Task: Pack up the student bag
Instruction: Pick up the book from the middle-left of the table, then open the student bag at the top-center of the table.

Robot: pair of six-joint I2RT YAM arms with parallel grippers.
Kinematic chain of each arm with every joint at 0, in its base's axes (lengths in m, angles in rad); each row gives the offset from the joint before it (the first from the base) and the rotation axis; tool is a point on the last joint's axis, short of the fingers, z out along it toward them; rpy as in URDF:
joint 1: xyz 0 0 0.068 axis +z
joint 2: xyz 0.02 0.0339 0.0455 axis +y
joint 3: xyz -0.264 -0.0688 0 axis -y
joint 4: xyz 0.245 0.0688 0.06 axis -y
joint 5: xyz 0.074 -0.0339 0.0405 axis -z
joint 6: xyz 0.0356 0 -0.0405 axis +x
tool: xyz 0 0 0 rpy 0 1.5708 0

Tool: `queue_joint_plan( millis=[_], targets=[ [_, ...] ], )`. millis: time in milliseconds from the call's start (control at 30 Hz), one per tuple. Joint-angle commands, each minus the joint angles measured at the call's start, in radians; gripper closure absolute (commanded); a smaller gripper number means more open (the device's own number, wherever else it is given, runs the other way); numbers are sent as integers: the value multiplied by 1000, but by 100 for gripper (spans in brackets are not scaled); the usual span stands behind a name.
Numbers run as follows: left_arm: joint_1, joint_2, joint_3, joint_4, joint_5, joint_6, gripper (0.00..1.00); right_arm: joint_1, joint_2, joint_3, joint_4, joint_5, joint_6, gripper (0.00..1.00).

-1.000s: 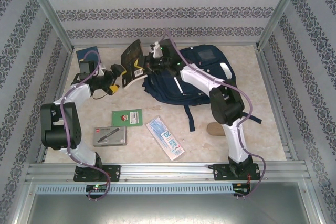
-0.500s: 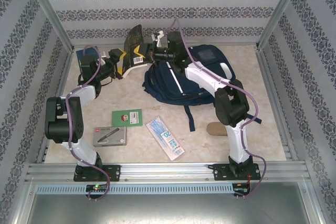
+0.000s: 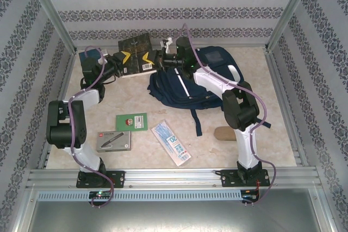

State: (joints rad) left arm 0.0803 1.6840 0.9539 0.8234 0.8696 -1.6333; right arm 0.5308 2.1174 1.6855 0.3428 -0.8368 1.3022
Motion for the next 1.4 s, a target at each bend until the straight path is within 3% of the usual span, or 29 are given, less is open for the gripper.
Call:
queue_joint_plan(
  millis=[0,133,300,600,1100,1267,1367],
  targets=[
    [-22,-113,29,-193,26,159,93,10,-53,-14,-46,14,-129,73],
    [-22,-195,74,-520,-12,379,100,-9,-94,-28,-354,143,-363,59],
    [-23,-261,137,-828,-62,614,100,-9,-127,-4,-749,442,-674,54],
    [-22,-296,140,-953,-86,727,100,40,-46,114,-1072,866,-968,58],
    [-22,-324,101,-952,-78,717,100,113,190,361,-1218,1068,-1086,53],
    [-22,-340,93,-970,-79,731,100,112,223,371,-1226,1091,-1091,63],
    [-22,-344,92,-971,-78,733,100,111,226,371,-1230,1083,-1086,79]
  ],
)
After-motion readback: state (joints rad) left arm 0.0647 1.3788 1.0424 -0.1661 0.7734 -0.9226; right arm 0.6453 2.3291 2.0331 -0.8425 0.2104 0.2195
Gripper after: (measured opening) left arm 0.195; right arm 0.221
